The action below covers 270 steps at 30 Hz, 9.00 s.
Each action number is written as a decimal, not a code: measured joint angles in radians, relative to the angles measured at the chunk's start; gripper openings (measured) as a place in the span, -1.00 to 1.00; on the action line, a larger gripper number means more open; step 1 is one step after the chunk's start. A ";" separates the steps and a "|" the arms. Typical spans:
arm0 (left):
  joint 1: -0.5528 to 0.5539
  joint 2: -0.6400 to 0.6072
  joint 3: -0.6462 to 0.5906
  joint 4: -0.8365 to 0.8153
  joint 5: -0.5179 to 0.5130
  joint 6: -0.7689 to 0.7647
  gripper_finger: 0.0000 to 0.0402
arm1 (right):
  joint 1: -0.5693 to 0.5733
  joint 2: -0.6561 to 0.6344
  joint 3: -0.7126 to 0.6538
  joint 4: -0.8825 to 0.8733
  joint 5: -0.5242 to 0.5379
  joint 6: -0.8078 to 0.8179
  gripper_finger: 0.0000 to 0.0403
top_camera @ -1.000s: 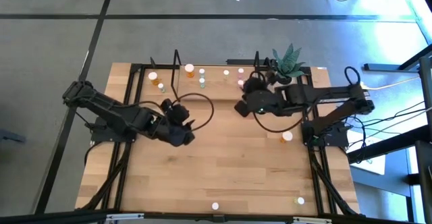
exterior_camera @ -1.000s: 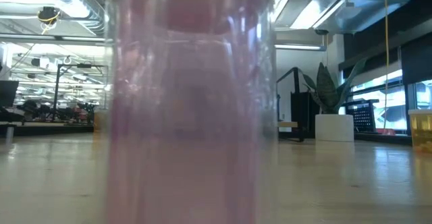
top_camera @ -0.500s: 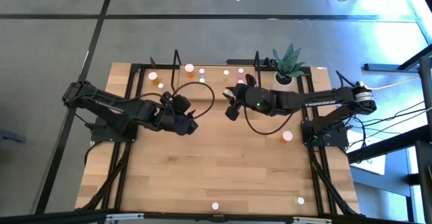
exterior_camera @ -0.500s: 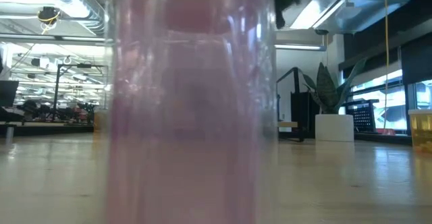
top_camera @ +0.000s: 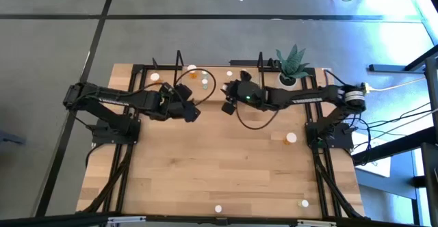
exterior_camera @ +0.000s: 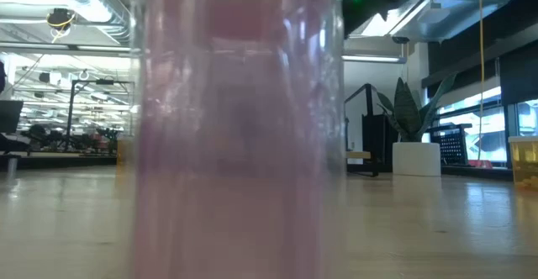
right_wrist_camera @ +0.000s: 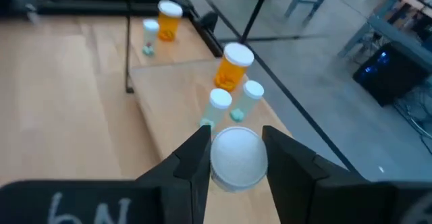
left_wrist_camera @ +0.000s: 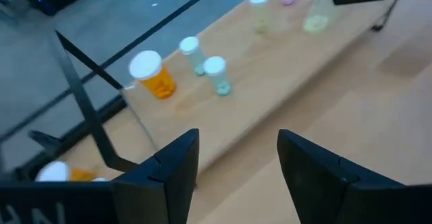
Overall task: Pick and place medicine bottles onto shelf by color
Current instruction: Put the left yellow pill bottle on the shelf aligned with the other yellow pill bottle, then put the right orange pill bottle on the shelf aligned with the other orange pill bottle
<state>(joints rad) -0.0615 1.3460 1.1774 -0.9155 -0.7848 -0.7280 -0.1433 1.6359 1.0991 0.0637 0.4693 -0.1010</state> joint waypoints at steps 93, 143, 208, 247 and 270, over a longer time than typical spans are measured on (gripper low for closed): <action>0.217 0.000 0.000 0.019 0.073 0.111 -0.03 | -0.161 0.280 0.192 -0.278 0.029 0.300 -0.38; 0.217 0.000 0.000 0.008 0.073 0.166 -0.03 | -0.135 0.281 0.274 -0.360 0.106 0.257 0.07; -0.001 -0.001 0.000 -0.168 0.476 0.313 -0.03 | 0.277 -0.237 0.273 -1.156 -0.281 0.301 0.07; -0.175 -0.369 0.000 -0.407 0.498 -0.326 -0.03 | 0.425 -0.285 0.273 -1.255 -0.411 0.380 0.07; -0.300 -0.181 0.000 0.013 0.516 0.188 -0.03 | 0.576 -0.430 0.191 -1.496 -0.312 0.656 0.07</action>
<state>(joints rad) -0.3618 1.1648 1.1774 -0.9022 -0.2692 -0.5401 0.4332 1.2055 1.2901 -1.4328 0.1576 0.5554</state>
